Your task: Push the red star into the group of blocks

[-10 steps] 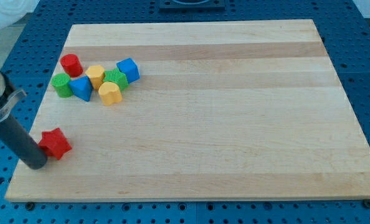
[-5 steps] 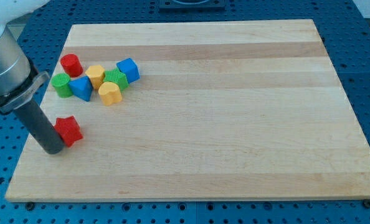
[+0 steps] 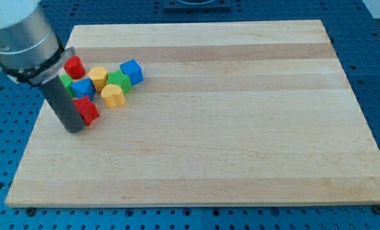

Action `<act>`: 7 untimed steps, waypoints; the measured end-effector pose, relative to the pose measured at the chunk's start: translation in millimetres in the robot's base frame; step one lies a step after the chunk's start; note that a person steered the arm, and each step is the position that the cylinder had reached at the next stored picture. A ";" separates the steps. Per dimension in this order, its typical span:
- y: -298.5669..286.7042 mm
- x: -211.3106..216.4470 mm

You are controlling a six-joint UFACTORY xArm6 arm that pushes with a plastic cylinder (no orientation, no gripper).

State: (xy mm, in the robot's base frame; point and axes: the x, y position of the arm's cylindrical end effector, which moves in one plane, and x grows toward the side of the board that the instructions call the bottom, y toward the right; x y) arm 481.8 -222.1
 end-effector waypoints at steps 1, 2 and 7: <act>0.1 -18.3; 5.3 -34.5; 149.2 12.3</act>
